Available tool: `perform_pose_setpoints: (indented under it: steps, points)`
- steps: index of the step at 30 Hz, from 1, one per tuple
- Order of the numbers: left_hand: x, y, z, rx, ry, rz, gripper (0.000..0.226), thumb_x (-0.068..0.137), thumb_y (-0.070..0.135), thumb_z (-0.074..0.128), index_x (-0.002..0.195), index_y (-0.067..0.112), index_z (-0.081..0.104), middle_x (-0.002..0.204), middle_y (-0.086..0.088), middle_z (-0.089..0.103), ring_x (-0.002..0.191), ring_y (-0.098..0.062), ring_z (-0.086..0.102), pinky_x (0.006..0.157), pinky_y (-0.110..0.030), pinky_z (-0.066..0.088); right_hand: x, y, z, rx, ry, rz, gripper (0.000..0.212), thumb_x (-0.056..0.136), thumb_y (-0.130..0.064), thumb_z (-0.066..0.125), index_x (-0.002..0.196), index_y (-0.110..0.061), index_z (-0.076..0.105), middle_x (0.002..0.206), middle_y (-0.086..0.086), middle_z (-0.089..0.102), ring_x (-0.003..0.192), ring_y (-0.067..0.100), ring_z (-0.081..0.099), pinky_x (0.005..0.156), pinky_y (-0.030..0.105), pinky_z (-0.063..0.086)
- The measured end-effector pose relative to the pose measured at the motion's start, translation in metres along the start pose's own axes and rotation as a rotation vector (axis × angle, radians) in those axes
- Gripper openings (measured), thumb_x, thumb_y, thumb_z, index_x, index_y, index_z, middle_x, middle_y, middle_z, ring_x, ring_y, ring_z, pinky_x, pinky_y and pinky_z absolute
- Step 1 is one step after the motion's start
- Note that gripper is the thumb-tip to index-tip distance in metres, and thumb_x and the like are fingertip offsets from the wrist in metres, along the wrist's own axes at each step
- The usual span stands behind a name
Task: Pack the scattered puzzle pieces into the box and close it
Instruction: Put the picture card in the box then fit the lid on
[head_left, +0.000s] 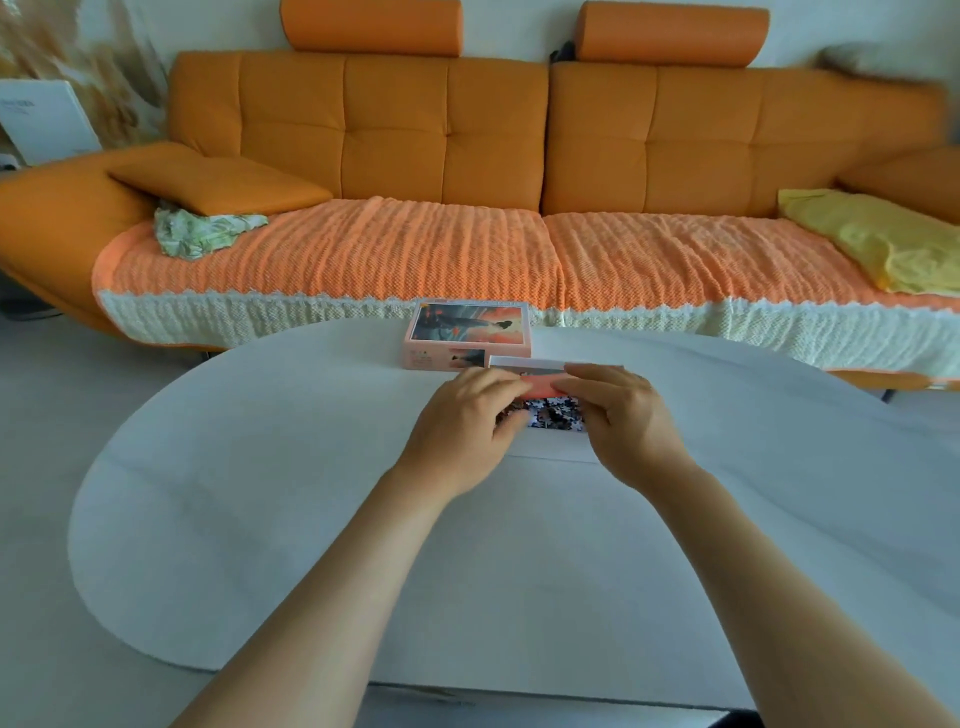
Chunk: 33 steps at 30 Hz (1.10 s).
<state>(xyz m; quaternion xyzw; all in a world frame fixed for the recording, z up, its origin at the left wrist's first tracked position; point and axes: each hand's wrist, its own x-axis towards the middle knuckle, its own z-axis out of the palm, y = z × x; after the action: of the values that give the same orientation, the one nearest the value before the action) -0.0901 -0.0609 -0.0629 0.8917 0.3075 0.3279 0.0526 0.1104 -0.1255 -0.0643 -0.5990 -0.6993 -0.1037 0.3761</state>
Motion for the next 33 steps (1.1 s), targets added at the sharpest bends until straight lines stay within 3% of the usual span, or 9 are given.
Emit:
perform_pose_setpoints:
  steps: [3, 6, 9, 12, 16, 19, 25, 30, 33]
  points:
    - [0.002, 0.001, 0.016, 0.037, -0.079, 0.010, 0.026, 0.095, 0.036, 0.053, 0.115, 0.025, 0.066, 0.111, 0.008, 0.066, 0.104, -0.016, 0.056, 0.104, -0.037, 0.035, -0.005, 0.006, -0.002, -0.016, -0.105, 0.091, 0.031, 0.085, -0.014, 0.053, 0.107, -0.018, 0.073, 0.114, -0.001, 0.071, 0.103, 0.020, 0.065, 0.092, 0.046, 0.048]
    - [0.004, -0.001, 0.026, 0.056, -0.122, -0.020, 0.027, 0.096, 0.042, 0.046, 0.110, 0.031, 0.067, 0.105, 0.013, 0.065, 0.099, -0.014, 0.056, 0.106, -0.035, 0.028, -0.009, 0.000, -0.007, -0.095, -0.305, 0.175, 0.045, 0.088, -0.044, 0.040, 0.123, -0.028, 0.063, 0.128, -0.009, 0.063, 0.120, 0.012, 0.055, 0.112, 0.045, 0.030]
    - [0.005, -0.001, 0.028, 0.025, -0.113, -0.029, 0.027, 0.096, 0.044, 0.048, 0.112, 0.032, 0.067, 0.105, 0.013, 0.066, 0.094, -0.014, 0.053, 0.100, -0.035, 0.033, -0.008, -0.004, -0.008, -0.168, -0.403, 0.177, 0.038, 0.093, -0.051, 0.039, 0.117, -0.033, 0.063, 0.126, -0.015, 0.059, 0.123, 0.008, 0.048, 0.115, 0.046, 0.011]
    - [0.009, -0.004, 0.023, -0.038, -0.057, -0.022, 0.027, 0.096, 0.039, 0.052, 0.113, 0.026, 0.068, 0.105, 0.009, 0.067, 0.096, -0.016, 0.055, 0.094, -0.038, 0.041, -0.002, -0.009, -0.004, -0.171, -0.368, 0.178, 0.048, 0.089, -0.061, 0.031, 0.112, -0.035, 0.064, 0.127, -0.013, 0.058, 0.125, 0.009, 0.047, 0.113, 0.045, 0.011]
    - [0.020, -0.024, 0.011, -0.090, 0.063, -0.158, 0.034, 0.098, 0.032, 0.052, 0.127, 0.018, 0.061, 0.129, 0.003, 0.058, 0.123, -0.017, 0.045, 0.106, -0.034, 0.035, 0.016, -0.022, 0.003, -0.142, -0.326, 0.186, 0.051, 0.094, -0.060, 0.030, 0.133, -0.035, 0.052, 0.146, 0.000, 0.045, 0.137, 0.019, 0.037, 0.117, 0.046, 0.014]
    - [0.028, -0.047, 0.005, -0.087, 0.093, -0.319, 0.043, 0.097, 0.033, 0.053, 0.137, 0.018, 0.050, 0.140, -0.004, 0.046, 0.132, -0.023, 0.035, 0.108, -0.035, 0.029, 0.039, -0.031, 0.010, -0.093, -0.391, 0.244, 0.051, 0.097, -0.053, 0.037, 0.143, -0.031, 0.043, 0.153, 0.003, 0.034, 0.141, 0.024, 0.029, 0.117, 0.046, 0.012]
    - [0.035, -0.090, -0.001, -0.134, -0.062, -0.717, 0.074, 0.096, 0.053, 0.042, 0.155, 0.026, 0.006, 0.163, -0.007, 0.001, 0.149, -0.030, 0.004, 0.117, -0.050, 0.016, 0.085, -0.016, 0.044, -0.244, -0.566, 0.393, 0.064, 0.093, -0.062, 0.025, 0.149, -0.030, 0.027, 0.156, 0.009, 0.028, 0.144, 0.029, 0.025, 0.116, 0.061, 0.001]
    - [0.033, -0.108, 0.007, -0.303, -0.096, -0.697, 0.073, 0.093, 0.054, 0.044, 0.154, 0.034, 0.008, 0.161, 0.001, 0.018, 0.147, -0.026, 0.020, 0.118, -0.055, 0.017, 0.103, -0.025, 0.058, -0.270, -0.726, 0.444, 0.058, 0.095, -0.057, 0.019, 0.147, -0.033, 0.028, 0.151, 0.006, 0.038, 0.138, 0.032, 0.035, 0.109, 0.069, -0.008]
    - [0.036, -0.106, 0.003, -0.370, 0.005, -0.685, 0.070, 0.094, 0.049, 0.050, 0.153, 0.024, 0.023, 0.159, 0.002, 0.024, 0.145, -0.020, 0.025, 0.117, -0.044, 0.025, 0.106, -0.031, 0.061, -0.211, -0.659, 0.457, 0.053, 0.096, -0.054, 0.023, 0.143, -0.031, 0.032, 0.140, 0.013, 0.046, 0.131, 0.034, 0.041, 0.109, 0.070, -0.007]
